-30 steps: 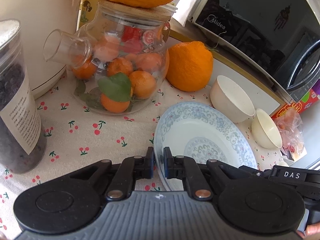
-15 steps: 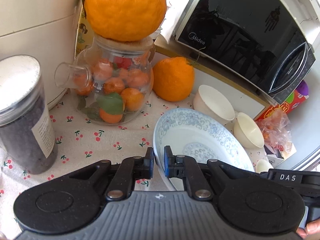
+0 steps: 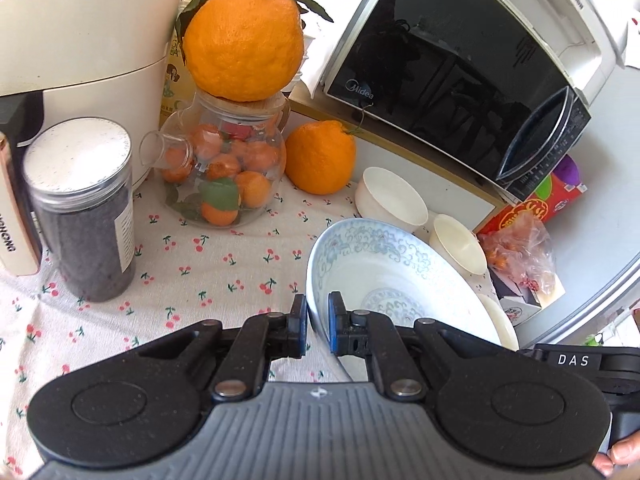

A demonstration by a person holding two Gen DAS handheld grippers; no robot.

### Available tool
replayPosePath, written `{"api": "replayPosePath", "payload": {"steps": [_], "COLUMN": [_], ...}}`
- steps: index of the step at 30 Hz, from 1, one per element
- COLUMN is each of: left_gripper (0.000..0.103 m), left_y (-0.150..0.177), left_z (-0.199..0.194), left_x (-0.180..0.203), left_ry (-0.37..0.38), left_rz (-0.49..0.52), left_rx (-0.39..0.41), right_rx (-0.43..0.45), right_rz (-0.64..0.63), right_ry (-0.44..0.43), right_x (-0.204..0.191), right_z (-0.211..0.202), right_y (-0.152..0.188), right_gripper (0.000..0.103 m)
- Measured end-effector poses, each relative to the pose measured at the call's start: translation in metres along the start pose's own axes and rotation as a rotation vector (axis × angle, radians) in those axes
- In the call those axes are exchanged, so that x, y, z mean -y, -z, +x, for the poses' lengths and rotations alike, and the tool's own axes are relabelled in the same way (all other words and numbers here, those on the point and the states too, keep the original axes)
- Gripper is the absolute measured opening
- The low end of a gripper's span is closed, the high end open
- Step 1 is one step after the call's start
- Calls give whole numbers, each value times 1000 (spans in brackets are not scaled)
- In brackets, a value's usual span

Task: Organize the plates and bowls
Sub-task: 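Carry the blue-patterned plate with both tools onto the other blue plate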

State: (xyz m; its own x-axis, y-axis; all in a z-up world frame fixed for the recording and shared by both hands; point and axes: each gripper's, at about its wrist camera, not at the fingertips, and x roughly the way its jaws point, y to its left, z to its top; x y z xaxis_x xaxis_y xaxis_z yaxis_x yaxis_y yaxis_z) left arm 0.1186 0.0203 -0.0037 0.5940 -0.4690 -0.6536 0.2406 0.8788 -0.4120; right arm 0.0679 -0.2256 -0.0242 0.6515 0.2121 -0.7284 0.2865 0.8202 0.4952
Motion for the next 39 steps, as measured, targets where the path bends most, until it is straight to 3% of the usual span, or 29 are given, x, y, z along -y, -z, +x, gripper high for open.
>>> {"api": "replayPosePath", "payload": {"steps": [17,31,39], "left_gripper": [9,10,11], "left_y": [40,73,84], "left_z": [-28,-14,-9], "left_x": [10,23,33], "left_ry": [18,9,-38], "left_rz": [45,136,217], "left_rx": [-53,-160,-191], "right_rx": [-55,-102,-111], "right_rz": [-30,-50,-92], "right_ry": [11,67,114], "right_x": [21,48,48], "right_z": [-33,-38,-32], "right_y": [41,64,68], "right_gripper": [15,15,15]}}
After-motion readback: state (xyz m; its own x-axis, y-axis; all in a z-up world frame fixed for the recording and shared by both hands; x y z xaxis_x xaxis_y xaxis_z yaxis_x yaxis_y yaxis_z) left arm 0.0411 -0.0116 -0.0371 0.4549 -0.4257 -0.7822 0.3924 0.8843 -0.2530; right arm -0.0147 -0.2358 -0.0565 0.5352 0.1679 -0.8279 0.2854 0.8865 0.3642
